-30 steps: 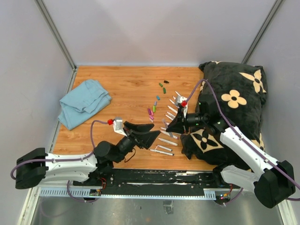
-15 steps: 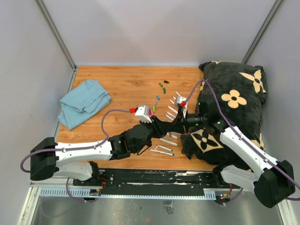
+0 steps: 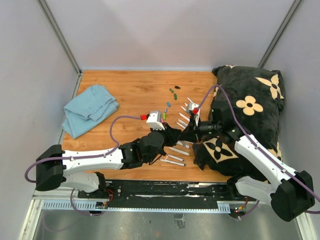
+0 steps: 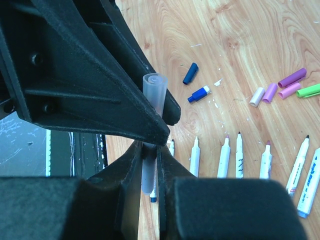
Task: Open the pen caps
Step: Pick up the pen from the center of the board, then open the pen cap from the pen, then place the pen cap at the center of the board, then place the pen at the center of the board, then reset both arms
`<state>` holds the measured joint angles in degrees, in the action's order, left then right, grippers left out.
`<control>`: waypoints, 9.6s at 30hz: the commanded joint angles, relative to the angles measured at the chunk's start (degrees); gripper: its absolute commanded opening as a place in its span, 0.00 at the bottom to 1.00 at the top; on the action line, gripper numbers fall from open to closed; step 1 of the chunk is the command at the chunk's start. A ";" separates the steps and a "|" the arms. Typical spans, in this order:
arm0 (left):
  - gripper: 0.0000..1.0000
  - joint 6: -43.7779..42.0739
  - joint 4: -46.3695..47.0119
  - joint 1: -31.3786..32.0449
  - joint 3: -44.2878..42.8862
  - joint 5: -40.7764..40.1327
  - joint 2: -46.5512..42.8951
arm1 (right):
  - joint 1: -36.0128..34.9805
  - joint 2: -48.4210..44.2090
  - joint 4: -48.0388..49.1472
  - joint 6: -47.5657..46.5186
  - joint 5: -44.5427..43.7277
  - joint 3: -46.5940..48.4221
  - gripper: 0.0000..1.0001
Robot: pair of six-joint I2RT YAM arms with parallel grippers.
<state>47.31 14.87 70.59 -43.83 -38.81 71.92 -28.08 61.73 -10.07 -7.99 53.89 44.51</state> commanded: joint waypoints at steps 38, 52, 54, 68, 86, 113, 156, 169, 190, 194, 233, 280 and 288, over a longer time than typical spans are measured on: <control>0.00 -4.90 19.46 -7.51 8.41 0.25 -8.67 | -2.91 1.97 2.85 1.97 4.34 1.40 0.01; 0.00 -8.65 14.90 -25.91 1.53 5.91 -17.26 | -3.92 5.58 2.77 2.49 3.26 1.39 0.01; 0.00 -7.35 13.56 -26.72 3.04 5.99 -18.84 | -4.96 6.12 2.49 1.85 2.70 1.29 0.01; 0.00 9.23 -15.85 -27.39 22.31 14.73 -33.45 | -27.17 15.19 1.20 -0.80 -15.49 -1.65 0.01; 0.02 28.37 -19.75 -27.30 31.18 18.88 -22.54 | -37.84 27.89 -1.93 -0.91 -41.60 3.15 0.04; 0.30 31.62 -23.61 -27.34 32.59 17.46 -22.79 | -39.07 31.33 -3.71 -0.23 -43.53 4.66 0.22; 0.49 13.02 -18.79 -27.34 29.77 22.20 -33.80 | -35.46 19.21 -11.32 -14.29 -32.86 8.71 0.44; 0.99 -11.14 -2.43 -29.25 25.09 22.15 -34.89 | 1.64 -5.34 -17.90 -22.84 -18.20 10.17 0.94; 0.99 -26.02 -23.24 -40.70 -21.66 47.34 -17.72 | 14.58 -5.18 -30.27 -9.69 -34.62 41.33 0.98; 0.99 -27.72 -26.47 -40.70 -26.09 47.62 -17.00 | 14.61 -5.47 -31.61 -6.48 -36.33 44.75 0.98; 0.99 -30.61 -32.70 -40.70 -28.97 47.45 -20.35 | 14.58 -6.46 -36.22 -2.44 -46.10 51.24 0.98; 0.99 -32.19 -32.28 -40.70 -25.93 45.44 -18.95 | 14.61 -7.24 -36.44 -0.36 -47.15 48.97 0.98; 0.99 -32.19 -32.28 -40.70 -25.78 45.40 -19.15 | 14.56 -7.24 -36.43 -0.10 -47.12 48.99 0.98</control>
<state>16.05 -18.59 30.17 -70.02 7.09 52.95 -14.31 54.96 -46.61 -9.15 7.44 93.54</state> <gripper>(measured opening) 0.993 0.984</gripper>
